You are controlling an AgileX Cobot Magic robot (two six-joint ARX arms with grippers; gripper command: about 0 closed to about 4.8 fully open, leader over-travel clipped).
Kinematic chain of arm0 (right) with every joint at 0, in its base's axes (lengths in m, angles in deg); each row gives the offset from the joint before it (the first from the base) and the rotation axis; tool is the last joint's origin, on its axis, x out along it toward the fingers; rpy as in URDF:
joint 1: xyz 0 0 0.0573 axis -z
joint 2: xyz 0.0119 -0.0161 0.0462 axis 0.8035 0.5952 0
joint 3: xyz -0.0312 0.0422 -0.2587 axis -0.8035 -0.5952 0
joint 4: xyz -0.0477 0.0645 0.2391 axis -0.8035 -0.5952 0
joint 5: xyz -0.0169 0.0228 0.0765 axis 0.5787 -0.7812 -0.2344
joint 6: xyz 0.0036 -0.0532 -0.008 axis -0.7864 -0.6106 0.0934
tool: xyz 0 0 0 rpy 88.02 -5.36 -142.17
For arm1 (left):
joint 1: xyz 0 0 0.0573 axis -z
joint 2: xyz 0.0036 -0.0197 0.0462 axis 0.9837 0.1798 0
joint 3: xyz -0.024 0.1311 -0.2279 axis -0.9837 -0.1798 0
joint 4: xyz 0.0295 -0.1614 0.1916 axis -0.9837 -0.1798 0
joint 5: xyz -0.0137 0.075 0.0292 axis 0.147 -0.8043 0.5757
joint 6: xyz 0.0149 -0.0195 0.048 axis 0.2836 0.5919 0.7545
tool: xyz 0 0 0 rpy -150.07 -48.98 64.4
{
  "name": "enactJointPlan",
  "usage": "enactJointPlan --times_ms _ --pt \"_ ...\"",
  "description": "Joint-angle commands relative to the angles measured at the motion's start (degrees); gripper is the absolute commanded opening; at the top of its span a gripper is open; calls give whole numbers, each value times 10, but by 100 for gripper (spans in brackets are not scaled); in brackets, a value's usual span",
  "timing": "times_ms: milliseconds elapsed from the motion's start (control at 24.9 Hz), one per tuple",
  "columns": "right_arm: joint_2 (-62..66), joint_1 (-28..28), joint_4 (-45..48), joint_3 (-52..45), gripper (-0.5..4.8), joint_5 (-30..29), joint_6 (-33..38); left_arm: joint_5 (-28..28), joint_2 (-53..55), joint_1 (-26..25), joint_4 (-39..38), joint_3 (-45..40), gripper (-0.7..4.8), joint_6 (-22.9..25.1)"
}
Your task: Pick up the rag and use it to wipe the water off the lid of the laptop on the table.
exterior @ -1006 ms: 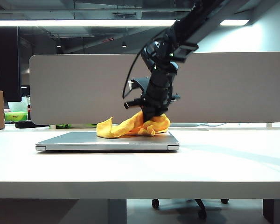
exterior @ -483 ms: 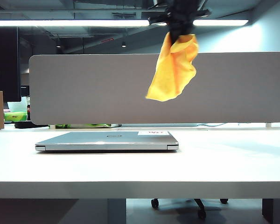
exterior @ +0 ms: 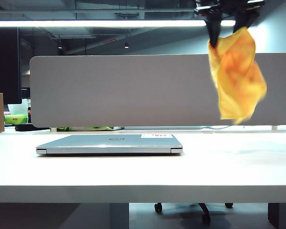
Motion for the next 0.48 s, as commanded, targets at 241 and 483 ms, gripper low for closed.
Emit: enactJointPlan --times_ms 241,483 --pt "-79 1 -1 4 325 19 14 2 0 0 7 3 19 0" --pt "-140 0 11 4 -5 -92 -2 2 0 0 7 3 19 0"
